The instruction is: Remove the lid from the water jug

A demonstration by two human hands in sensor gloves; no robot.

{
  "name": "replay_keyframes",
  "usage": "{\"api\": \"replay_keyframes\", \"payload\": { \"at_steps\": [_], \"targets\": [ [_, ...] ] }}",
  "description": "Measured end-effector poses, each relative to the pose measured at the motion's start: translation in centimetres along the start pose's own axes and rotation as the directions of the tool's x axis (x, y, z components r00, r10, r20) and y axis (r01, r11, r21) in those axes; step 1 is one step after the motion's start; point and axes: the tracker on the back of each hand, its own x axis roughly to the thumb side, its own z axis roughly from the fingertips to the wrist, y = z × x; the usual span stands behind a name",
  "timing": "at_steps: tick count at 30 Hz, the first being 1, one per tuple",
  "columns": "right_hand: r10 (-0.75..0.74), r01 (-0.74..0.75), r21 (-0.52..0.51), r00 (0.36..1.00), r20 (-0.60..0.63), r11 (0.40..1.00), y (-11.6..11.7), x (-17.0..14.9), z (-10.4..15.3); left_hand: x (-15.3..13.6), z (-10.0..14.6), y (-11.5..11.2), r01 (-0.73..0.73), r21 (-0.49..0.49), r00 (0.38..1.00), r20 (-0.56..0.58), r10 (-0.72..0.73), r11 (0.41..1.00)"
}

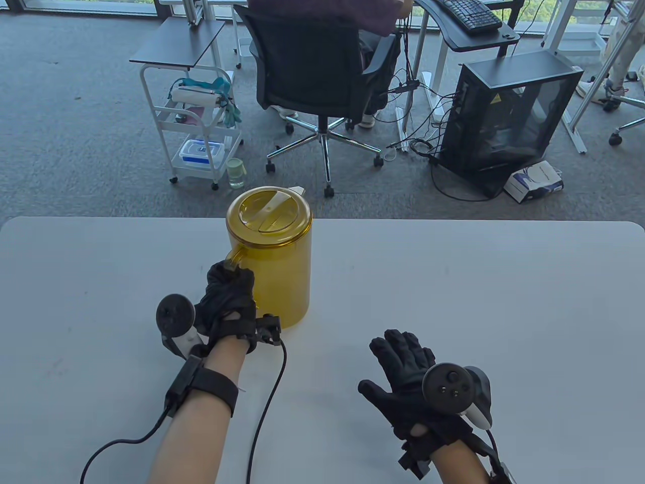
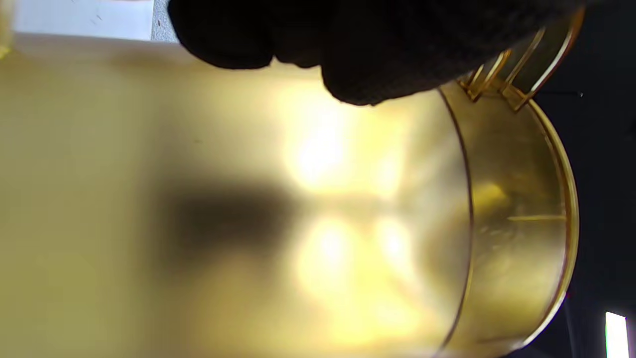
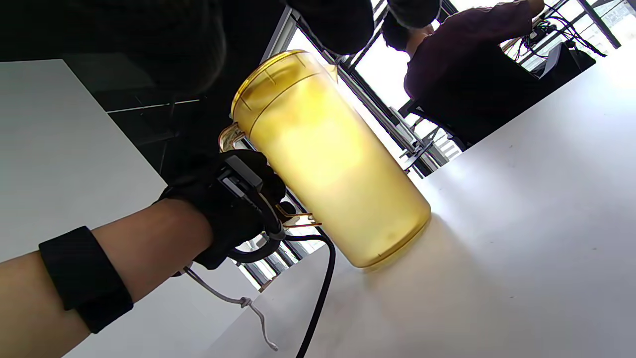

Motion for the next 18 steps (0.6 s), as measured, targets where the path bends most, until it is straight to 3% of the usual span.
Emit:
{"api": "replay_keyframes", "payload": {
  "at_steps": [7,18],
  "targets": [
    [0.001,-0.001,-0.015,0.999,-0.037,1.000,-0.4,-0.8,-0.1,1.2,3.7,2.1,-0.050,-0.127,0.998,0.034,0.055,0.991],
    [-0.020,0.014,-0.057,0.994,-0.109,0.998,-1.2,-2.7,0.1,1.6,10.8,2.8,-0.157,-0.372,0.986,-0.013,0.164,0.915]
  ]
}}
